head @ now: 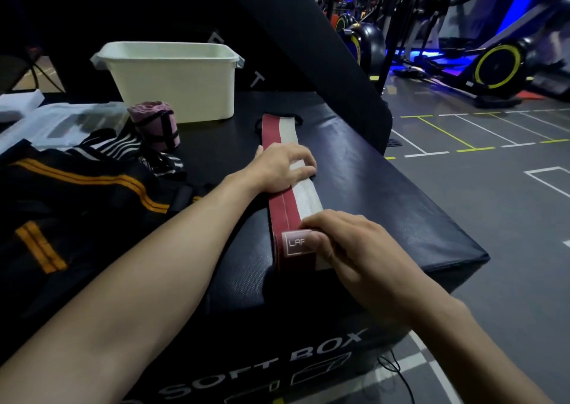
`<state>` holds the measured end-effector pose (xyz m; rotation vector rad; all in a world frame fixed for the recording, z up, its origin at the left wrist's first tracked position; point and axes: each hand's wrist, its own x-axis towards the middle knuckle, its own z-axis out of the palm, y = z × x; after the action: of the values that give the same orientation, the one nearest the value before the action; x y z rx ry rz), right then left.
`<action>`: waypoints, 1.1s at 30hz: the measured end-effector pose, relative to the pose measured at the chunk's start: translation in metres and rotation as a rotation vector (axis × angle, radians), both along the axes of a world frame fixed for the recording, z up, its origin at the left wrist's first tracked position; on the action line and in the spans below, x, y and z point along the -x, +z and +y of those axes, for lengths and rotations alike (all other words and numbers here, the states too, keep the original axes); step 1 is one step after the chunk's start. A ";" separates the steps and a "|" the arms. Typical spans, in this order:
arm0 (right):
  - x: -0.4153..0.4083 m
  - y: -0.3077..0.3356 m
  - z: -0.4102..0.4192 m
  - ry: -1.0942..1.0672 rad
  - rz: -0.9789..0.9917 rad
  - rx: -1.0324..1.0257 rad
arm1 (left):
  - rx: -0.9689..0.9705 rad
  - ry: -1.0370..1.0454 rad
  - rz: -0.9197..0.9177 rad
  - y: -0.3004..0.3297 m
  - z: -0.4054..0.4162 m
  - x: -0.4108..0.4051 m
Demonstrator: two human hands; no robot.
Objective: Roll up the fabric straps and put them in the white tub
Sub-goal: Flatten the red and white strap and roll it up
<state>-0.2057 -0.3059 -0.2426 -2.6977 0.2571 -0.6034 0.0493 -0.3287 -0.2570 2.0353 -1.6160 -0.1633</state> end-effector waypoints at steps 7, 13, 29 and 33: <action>-0.005 0.005 -0.001 -0.062 0.112 -0.096 | 0.025 0.043 -0.042 0.002 0.004 0.007; -0.026 0.011 -0.009 -0.110 0.257 -0.168 | 0.009 0.306 -0.070 0.008 0.010 0.012; -0.039 -0.003 0.003 -0.198 -0.267 0.269 | -0.421 -0.003 -0.070 0.019 0.032 0.003; -0.024 -0.012 0.003 -0.097 -0.189 0.339 | -0.399 0.083 -0.081 0.008 0.024 0.004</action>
<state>-0.1819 -0.3030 -0.2545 -2.9330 0.2567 -1.0053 0.0451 -0.3044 -0.2485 2.4305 -1.6457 -0.4051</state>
